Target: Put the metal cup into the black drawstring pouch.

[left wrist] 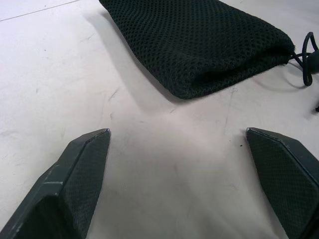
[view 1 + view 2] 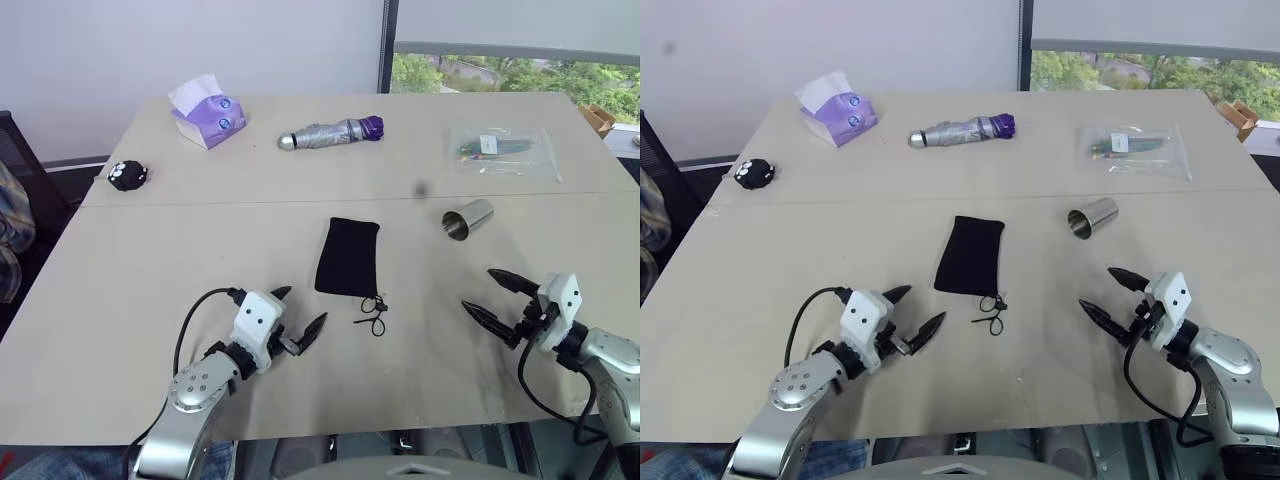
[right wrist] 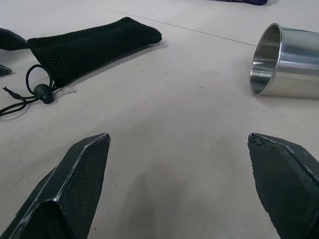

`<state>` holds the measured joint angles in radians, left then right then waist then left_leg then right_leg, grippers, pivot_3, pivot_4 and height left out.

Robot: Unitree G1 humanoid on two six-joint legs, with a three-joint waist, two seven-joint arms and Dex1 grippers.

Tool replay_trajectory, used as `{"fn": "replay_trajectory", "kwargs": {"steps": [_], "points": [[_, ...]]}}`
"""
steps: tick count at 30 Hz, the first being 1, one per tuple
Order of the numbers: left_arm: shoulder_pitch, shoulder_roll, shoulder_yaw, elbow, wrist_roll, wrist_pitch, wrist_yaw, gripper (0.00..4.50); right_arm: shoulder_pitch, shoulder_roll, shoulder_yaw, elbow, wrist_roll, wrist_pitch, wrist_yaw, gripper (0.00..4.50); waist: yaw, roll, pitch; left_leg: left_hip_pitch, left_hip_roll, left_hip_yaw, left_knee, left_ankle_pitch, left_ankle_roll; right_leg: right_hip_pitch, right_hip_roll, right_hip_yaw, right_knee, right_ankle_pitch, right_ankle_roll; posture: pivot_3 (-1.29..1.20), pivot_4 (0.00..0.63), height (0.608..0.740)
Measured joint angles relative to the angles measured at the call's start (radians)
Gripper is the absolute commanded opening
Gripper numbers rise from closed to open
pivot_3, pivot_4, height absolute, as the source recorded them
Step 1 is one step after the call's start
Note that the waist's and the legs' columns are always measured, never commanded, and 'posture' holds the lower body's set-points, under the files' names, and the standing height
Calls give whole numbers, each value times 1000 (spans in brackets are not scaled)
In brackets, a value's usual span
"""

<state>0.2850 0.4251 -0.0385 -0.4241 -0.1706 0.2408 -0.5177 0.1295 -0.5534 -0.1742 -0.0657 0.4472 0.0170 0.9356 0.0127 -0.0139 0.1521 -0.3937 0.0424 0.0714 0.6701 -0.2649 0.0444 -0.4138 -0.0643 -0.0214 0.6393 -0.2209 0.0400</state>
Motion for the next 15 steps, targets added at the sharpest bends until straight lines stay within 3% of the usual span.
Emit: {"fn": "replay_trajectory", "kwargs": {"steps": [15], "points": [[-9,35,11,-28,-30,48,-27,4500,33,0,0,-32,-1,-2,-11,4476,1,0,0,0,0,0,0,0,0,0,0,0,0,0,0,0,150,740]]}}
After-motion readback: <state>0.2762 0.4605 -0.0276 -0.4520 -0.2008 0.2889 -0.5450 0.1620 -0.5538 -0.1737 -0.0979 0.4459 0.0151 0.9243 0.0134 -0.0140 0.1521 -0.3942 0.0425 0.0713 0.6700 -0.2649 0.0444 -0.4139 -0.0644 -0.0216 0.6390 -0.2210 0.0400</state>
